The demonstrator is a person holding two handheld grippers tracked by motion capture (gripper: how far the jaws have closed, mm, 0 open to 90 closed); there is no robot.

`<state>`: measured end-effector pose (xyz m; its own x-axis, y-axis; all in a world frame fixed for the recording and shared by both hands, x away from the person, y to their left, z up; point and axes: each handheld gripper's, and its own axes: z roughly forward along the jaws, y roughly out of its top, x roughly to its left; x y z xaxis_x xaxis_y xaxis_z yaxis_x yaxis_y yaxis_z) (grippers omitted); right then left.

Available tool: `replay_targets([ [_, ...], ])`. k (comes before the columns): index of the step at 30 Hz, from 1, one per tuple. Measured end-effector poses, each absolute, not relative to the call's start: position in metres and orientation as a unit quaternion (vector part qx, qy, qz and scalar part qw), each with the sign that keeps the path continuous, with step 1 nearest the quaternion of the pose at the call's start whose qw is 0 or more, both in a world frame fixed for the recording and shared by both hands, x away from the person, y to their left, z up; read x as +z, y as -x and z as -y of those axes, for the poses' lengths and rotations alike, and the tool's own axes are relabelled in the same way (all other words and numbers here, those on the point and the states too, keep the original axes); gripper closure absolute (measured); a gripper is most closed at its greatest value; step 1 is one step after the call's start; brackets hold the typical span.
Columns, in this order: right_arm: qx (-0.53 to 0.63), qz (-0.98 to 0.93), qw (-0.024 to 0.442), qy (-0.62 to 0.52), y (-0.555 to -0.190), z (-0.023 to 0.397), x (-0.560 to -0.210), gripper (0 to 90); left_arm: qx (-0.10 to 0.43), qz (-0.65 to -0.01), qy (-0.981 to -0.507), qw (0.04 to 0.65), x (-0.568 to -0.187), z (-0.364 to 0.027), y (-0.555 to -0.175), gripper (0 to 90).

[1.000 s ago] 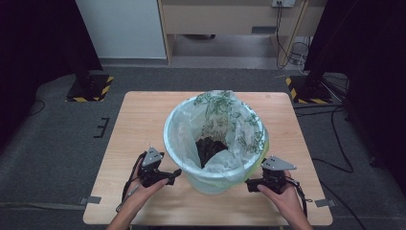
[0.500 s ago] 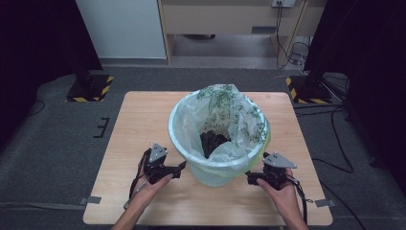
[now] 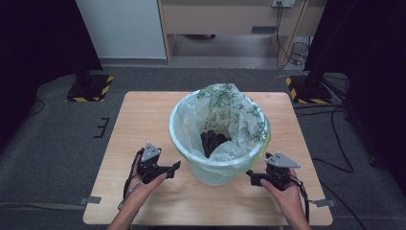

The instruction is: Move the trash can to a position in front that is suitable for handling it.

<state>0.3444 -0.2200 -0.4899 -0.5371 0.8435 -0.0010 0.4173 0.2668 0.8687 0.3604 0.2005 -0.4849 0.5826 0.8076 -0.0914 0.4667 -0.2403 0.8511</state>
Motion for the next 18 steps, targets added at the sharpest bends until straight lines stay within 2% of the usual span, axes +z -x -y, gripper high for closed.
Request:
replay_targets([
  [10,0.434,-0.757,0.232,-0.43,-0.35,0.246,-0.476,7.1,0.188,-0.412,-0.76,0.466,-0.46,-0.22,-0.354,6.5],
  [18,0.43,-0.757,0.225,-0.437,-0.359,0.268,-0.449,6.8,0.195,-0.407,-0.755,0.476,-0.431,-0.229,-0.363,8.1],
])
